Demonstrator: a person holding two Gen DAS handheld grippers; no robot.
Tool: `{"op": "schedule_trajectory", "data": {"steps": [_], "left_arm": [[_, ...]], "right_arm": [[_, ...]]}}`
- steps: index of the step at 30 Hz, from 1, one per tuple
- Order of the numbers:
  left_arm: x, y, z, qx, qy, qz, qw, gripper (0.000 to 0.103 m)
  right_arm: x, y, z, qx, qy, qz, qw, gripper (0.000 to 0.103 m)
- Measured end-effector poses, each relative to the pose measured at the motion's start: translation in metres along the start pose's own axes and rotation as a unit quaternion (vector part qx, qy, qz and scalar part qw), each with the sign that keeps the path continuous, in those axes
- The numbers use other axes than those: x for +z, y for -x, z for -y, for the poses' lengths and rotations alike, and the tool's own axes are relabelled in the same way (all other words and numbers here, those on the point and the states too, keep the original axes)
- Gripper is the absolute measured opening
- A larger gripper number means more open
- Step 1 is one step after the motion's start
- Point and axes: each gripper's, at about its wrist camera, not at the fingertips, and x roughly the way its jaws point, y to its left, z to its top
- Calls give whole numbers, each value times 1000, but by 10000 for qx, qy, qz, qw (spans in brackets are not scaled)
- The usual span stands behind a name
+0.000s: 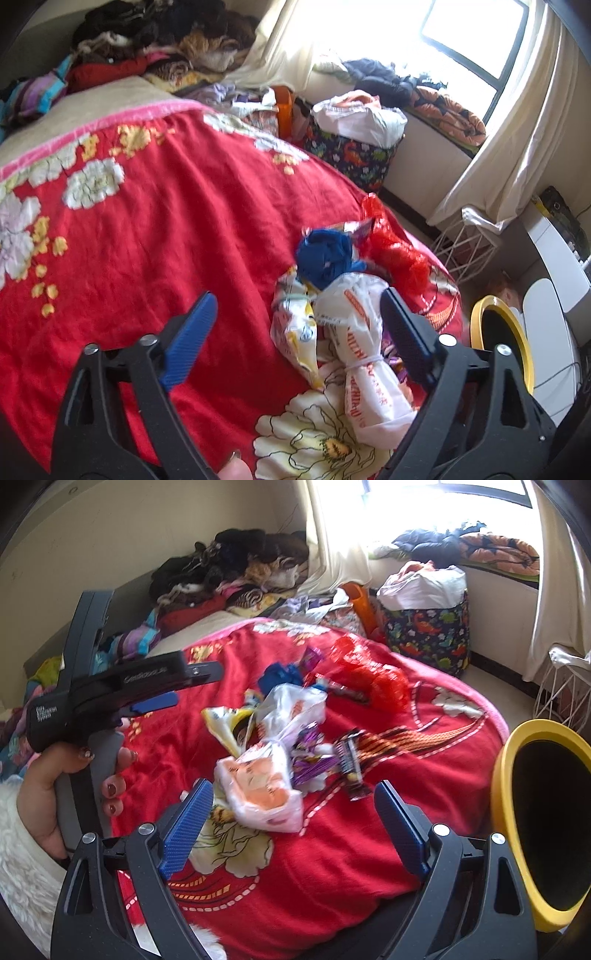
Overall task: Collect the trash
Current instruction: 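Grasp the yellow-white snack bag with the left tool while the right tool grasps the orange-printed white bag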
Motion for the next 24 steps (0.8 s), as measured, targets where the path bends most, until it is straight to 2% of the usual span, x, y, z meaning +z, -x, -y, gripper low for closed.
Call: {"op": "schedule_trajectory", "data": {"steps": [2,7,13,17,20,23,24], "left_arm": [[-3,-5,-2,-68,38,-133,9999,68],[-11,-15,-4,-160,127,-367,9991,53],[-16,-24,-13,-288,375,-536,9974,43],[-18,-27,-16,-344,451,-586,9967,33],[-20,-31,-16,-384,490,-632,9961,29],[-23,-33,-15,-409,483,-661,9958,25],[-24,-34,-14,-411,474,-667,9958,25]], "right_arm": [[-2,-6,-6,45,43,-82,9999,86],[-4,-19,-13,23,111,-234,9997,86],[-5,-33,-13,35,46,-393,9992,86],[-5,-43,-16,77,56,-476,9988,86],[-6,-51,-20,123,79,-550,9984,79],[-8,-57,-21,132,105,-624,9979,65],[-8,-59,-21,146,104,-652,9977,56]]}}
